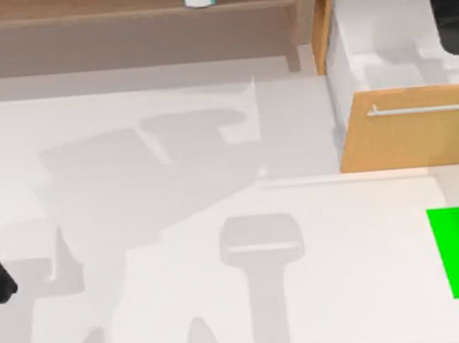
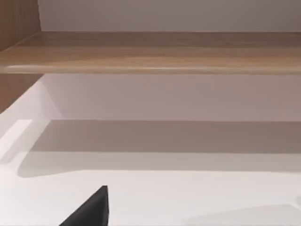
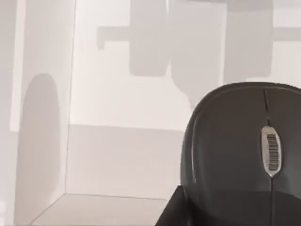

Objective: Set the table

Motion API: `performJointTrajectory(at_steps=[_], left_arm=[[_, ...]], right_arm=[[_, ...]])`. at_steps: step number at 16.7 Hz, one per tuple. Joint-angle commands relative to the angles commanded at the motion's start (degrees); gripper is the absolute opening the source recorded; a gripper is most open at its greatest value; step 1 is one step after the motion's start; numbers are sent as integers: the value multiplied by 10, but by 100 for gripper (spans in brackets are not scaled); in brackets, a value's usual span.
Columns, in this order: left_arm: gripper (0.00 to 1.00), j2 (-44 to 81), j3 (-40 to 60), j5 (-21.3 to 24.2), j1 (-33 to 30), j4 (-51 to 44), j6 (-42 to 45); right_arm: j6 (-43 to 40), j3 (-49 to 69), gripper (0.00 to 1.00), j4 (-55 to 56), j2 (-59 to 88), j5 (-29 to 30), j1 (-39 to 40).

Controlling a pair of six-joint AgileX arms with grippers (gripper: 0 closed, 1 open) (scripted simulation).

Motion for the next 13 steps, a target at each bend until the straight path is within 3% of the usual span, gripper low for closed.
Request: performJointTrajectory(at_steps=[13], left_arm=[[100,0,0,0,0,0,0]], right_arm=[[-2,-357,0,79,-228,-15,13]])
